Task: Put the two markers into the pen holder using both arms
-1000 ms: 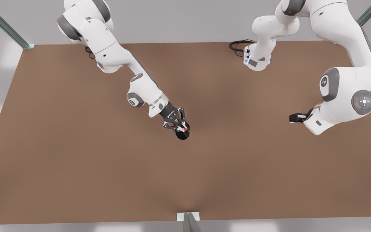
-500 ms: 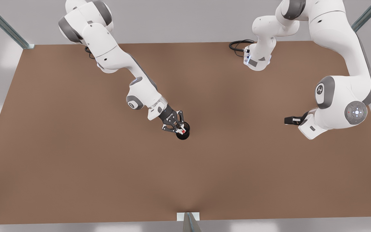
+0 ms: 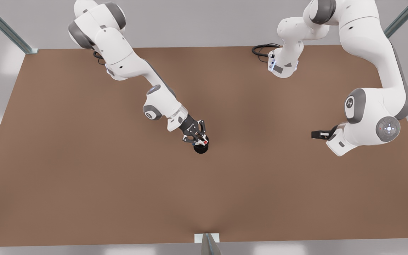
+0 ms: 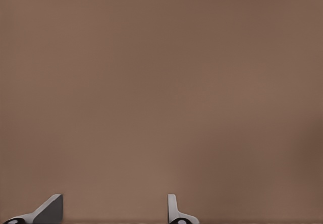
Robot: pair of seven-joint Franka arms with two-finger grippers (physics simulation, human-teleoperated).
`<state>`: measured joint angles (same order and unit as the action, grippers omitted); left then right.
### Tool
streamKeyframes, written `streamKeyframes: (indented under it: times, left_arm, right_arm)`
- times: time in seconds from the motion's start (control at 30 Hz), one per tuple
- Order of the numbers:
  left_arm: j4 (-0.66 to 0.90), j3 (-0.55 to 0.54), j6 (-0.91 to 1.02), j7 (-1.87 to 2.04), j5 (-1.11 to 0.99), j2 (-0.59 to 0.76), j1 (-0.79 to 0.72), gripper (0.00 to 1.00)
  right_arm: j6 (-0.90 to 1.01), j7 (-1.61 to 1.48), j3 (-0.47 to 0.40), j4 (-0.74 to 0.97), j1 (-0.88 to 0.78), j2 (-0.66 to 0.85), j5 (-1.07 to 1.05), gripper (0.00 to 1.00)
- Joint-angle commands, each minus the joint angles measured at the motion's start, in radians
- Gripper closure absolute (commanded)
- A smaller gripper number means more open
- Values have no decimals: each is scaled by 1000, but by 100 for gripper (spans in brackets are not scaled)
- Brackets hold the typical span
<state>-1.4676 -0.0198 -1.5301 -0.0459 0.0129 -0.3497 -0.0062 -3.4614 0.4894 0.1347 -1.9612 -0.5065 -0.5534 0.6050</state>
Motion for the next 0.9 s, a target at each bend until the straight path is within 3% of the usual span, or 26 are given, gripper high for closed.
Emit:
streamKeyframes:
  times: [0.0, 0.03, 0.07, 0.1, 0.27, 0.3, 0.37, 0.43, 0.5, 0.63, 0.7, 0.87]
  left_arm:
    - [0, 0, -1, 3, -1, 0, 0, 0]
    - [0, 0, -1, 3, -1, -2, 0, 0]
    - [0, 0, -1, 3, -1, -2, 0, 0]
    - [0, 0, -1, 3, -1, -3, 0, 0]
    - [6, 0, -1, -8, -10, -8, -3, 0]
    - [53, -3, -1, -12, -8, -6, -14, 0]
    - [99, -3, 21, -112, -10, 29, -38, 0]
    - [76, 3, 51, -184, -4, 178, -34, 0]
    - [46, 6, 41, -167, -7, 222, -28, 0]
    - [50, 1, 36, -126, -19, 189, -40, 0]
    - [75, 1, 41, -123, -21, 155, -40, 0]
    - [75, 1, 42, -124, -21, 147, -40, 0]
  right_arm:
    - [4, -9, 0, 1, -4, 0, -4, 71]
    - [4, -9, 0, -1, -14, 0, -5, 69]
    - [4, -9, 0, -1, -14, 0, -5, 47]
    - [4, -9, -1, -1, -12, -2, -5, 0]
    - [71, -15, -13, 4, 22, 52, -5, 0]
    - [304, -15, -14, 42, 48, 147, 2, 0]
    - [967, -127, 29, 283, 128, 225, -19, 0]
    - [1472, -259, 25, 541, 190, 239, -280, 0]
    - [1742, -258, 19, 627, 338, 254, -505, 0]
    - [1808, -272, 31, 507, 490, 359, -536, 0]
    - [1990, -397, 6, 533, 576, 400, -666, 0]
    - [1868, -393, -1, 443, 520, 451, -634, 0]
